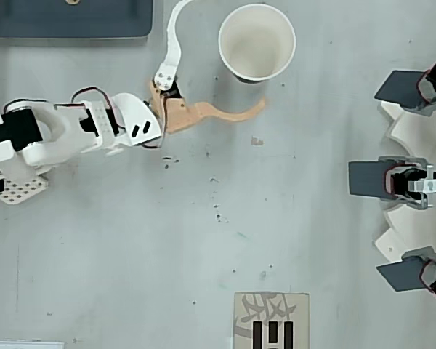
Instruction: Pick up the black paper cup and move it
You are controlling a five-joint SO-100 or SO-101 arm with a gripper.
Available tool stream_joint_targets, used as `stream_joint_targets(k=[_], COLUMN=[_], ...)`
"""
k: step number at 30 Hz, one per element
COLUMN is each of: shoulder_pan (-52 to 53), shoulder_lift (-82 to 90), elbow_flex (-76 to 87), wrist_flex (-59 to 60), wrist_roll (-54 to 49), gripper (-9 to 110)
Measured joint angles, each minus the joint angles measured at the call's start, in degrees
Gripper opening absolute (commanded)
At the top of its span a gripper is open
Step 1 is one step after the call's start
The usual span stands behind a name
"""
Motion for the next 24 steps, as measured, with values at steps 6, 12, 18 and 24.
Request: stream_joint_targets(k=[6,12,18,24], shoulder_pan=[-1.23,-2.02,-2.11,-2.72], shoulder_lift=[-3.78,-6.94,-8.17,-9.49], elbow_flex=[-6.15,-9.93,-13.10,-16.70], wrist_flex=[1.76,2.37,4.92,6.94], wrist_roll=[0.00,0.00,0.00,0.00], gripper=[54,53,53,52])
